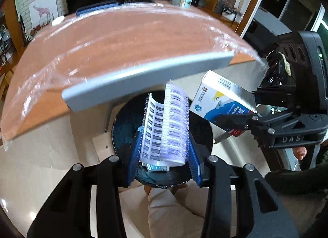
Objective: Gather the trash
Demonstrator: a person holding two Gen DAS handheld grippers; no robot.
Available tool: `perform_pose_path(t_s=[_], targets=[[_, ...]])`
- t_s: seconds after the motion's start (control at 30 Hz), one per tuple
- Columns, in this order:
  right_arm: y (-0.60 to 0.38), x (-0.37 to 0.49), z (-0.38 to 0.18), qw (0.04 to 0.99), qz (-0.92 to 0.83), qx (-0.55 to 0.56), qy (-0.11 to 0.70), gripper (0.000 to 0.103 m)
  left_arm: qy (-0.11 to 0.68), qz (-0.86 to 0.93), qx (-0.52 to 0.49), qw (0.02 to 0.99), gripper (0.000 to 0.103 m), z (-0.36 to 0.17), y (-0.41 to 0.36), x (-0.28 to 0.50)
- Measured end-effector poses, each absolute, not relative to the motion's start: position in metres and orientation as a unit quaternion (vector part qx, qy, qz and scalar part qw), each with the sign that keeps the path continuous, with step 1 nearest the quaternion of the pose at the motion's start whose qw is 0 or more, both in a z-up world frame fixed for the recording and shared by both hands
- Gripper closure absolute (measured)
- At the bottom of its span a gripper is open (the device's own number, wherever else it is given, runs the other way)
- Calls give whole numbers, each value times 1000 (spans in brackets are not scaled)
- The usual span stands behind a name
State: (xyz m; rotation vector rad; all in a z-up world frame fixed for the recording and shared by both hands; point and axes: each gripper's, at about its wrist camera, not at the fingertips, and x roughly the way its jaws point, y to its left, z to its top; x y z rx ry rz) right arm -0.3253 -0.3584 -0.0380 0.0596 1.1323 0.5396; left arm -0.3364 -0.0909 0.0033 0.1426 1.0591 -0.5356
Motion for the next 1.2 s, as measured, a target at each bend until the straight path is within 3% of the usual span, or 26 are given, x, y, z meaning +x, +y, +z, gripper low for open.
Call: perform_pose_path(t_s=[0.3, 0.33, 0.37, 0.4, 0.57, 0.77, 0.9, 0.97, 1.2], targets=[[-351, -313, -80, 791, 234, 34, 564, 53, 536, -235, 81, 806, 56, -36, -97, -323], [-351, -312, -83, 790, 231, 40, 567, 43, 538, -232, 83, 806, 52, -38, -97, -322], [-352, -312, -84, 791, 227, 44, 566, 32, 538, -229, 81, 807, 40, -39, -96, -322], [-354, -311, -84, 794, 221, 51, 565, 28, 536, -226, 76, 810, 34, -38, -95, -321], [-362, -308, -81, 798, 208, 64, 562, 22, 539, -220, 66, 810, 33, -34, -85, -318], [-368, -311, -35, 821, 224, 72, 521, 16, 512, -231, 46, 826, 31, 0, -78, -312], [-376, -291, 9, 860, 205, 70, 463, 9, 451, -225, 24, 863, 11, 48, -60, -293], [-384, -271, 22, 876, 180, 73, 441, 4, 432, -212, 16, 877, 10, 62, -52, -278], [-423, -179, 27, 905, 59, 54, 418, 4, 409, -133, 4, 903, 10, 75, -15, -184]])
